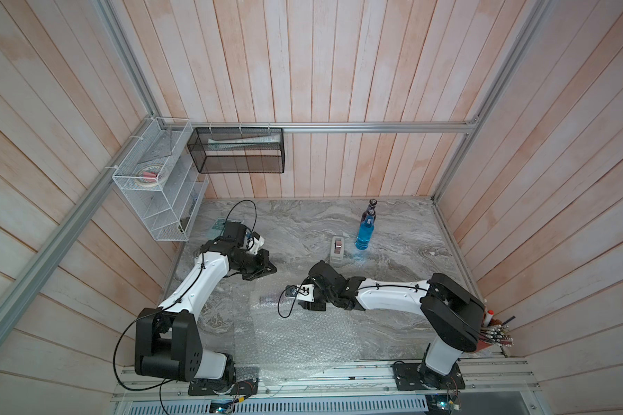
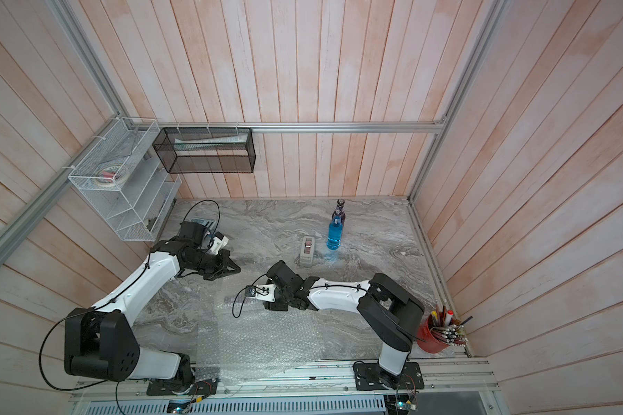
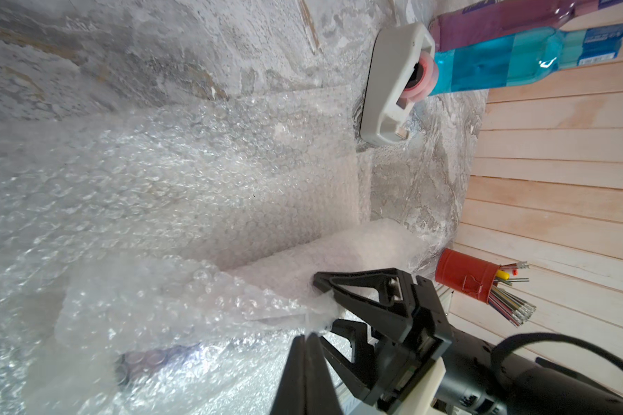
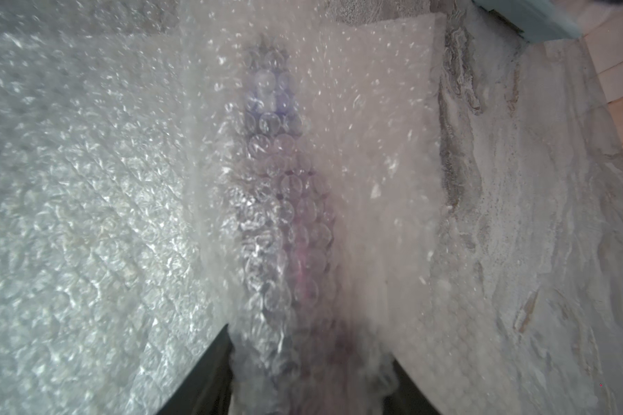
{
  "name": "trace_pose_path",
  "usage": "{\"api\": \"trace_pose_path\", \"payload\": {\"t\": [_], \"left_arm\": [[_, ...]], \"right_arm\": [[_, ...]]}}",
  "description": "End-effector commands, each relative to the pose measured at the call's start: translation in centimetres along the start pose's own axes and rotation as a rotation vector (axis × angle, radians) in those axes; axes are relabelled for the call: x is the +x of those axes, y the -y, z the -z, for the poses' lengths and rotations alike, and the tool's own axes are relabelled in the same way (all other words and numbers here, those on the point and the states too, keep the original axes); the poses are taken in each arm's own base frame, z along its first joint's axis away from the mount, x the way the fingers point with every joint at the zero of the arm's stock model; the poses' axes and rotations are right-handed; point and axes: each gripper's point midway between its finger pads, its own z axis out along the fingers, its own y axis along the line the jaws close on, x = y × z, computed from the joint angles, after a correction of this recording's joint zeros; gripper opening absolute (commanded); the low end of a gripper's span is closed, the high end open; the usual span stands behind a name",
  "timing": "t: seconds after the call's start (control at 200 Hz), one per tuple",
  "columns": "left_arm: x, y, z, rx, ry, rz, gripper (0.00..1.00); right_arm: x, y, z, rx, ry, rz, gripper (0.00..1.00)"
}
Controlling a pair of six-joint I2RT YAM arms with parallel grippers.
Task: Wrap wine bottles in bubble wrap
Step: Adjust the bubble wrap on the bubble wrap, then stick the tape on the bubble wrap.
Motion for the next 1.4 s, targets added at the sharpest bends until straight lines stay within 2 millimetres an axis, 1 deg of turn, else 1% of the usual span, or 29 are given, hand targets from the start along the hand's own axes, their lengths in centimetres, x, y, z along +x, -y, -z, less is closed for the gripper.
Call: {"api": "trace_pose_path", "payload": {"t": [0.0,0.105,0.26,0.385,0.53,0.675,0.835,0.875,0.99,1.045,1.17,1.395], "left_arm": [[0.1,0.4,-0.8,0.020,-0.013,-0.003,0.00],[0.2,0.5,-1.4,0.015,-0.032,-0.003,0.00],[-0.2,0.9,-2.2,0.018,-0.049,-0.008,0.00],[0.4,1.2,-3.1,0.019,-0.086,0.002,0.00],[0.9,0.9,-3.7,0.003,-0.116,0.023,0.00],[1.1,0.9,-4.2,-0.017,-0.138,0.017,0.00],[2.8,1.1,-5.1,-0.013,-0.187,0.031,0.00],[3.2,1.0,-5.2,-0.010,-0.190,0.042,0.00],[4.0,1.7,-4.9,0.025,-0.186,0.066,0.00],[4.7,1.8,-4.9,0.036,-0.195,0.078,0.00],[6.4,0.8,-5.2,0.021,-0.218,0.102,0.00],[7.3,0.3,-4.8,0.005,-0.212,0.127,0.00]], "right_arm": [[0.0,0.5,0.7,0.088,-0.003,0.058,0.53],[0.2,0.6,0.9,0.117,-0.003,0.074,0.51],[0.6,-0.3,0.6,0.116,-0.017,0.100,0.50],[0.9,-0.6,0.6,0.154,-0.025,0.135,0.48],[0.9,-0.5,0.7,0.186,-0.026,0.172,0.47],[1.1,-1.4,0.6,0.188,-0.031,0.204,0.46],[1.3,-1.9,0.6,0.197,-0.033,0.211,0.46],[1.2,-1.9,0.7,0.198,-0.033,0.208,0.46],[1.2,-1.8,0.9,0.206,-0.034,0.204,0.46],[1.2,-1.8,1.0,0.211,-0.030,0.202,0.46],[1.3,-1.8,1.1,0.214,-0.027,0.196,0.46],[1.3,-2.1,1.3,0.201,-0.014,0.178,0.46]]}}
